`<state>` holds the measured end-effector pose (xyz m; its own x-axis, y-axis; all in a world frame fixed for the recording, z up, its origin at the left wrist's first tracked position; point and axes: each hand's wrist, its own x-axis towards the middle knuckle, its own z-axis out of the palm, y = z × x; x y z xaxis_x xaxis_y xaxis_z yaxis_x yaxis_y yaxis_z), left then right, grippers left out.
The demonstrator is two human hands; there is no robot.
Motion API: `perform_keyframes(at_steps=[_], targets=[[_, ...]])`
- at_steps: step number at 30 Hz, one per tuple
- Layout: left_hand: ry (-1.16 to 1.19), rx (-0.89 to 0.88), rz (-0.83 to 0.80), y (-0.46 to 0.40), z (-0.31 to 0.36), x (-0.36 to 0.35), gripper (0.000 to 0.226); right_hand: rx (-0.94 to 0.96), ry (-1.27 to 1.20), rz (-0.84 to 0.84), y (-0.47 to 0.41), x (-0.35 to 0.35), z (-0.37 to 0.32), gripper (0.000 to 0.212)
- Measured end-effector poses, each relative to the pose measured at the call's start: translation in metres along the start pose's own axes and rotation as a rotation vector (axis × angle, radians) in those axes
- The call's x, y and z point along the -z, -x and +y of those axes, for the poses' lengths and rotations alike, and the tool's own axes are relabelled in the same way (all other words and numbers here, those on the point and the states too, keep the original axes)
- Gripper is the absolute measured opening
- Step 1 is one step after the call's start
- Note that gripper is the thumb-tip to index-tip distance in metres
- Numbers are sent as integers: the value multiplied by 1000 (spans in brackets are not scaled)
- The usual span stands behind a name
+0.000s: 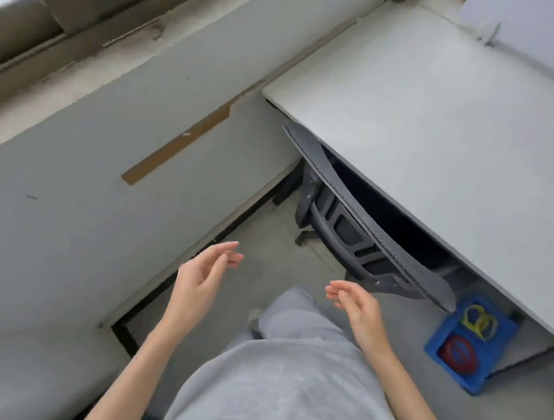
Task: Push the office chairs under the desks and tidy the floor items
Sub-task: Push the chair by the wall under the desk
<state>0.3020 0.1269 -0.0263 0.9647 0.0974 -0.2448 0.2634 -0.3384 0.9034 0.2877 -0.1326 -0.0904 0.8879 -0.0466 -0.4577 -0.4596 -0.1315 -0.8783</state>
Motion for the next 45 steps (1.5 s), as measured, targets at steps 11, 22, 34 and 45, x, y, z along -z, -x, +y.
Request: perform_keyframes(at_steps=[11,22,34,45], targets=[[-762,-961,-328,-165,74,-62,42,364,157,474,-11,16,-94,29],[-1075,-1138,-632,-256,74,-87,28,50,1081,710,-65,-4,-69,42],[-970,-1262,-607,-245,63,-105,32,8,1048,757,-56,14,-57,22],[-965,-1152,-579,-202,55,-115,29,-54,1142,767,-22,69,-33,28]])
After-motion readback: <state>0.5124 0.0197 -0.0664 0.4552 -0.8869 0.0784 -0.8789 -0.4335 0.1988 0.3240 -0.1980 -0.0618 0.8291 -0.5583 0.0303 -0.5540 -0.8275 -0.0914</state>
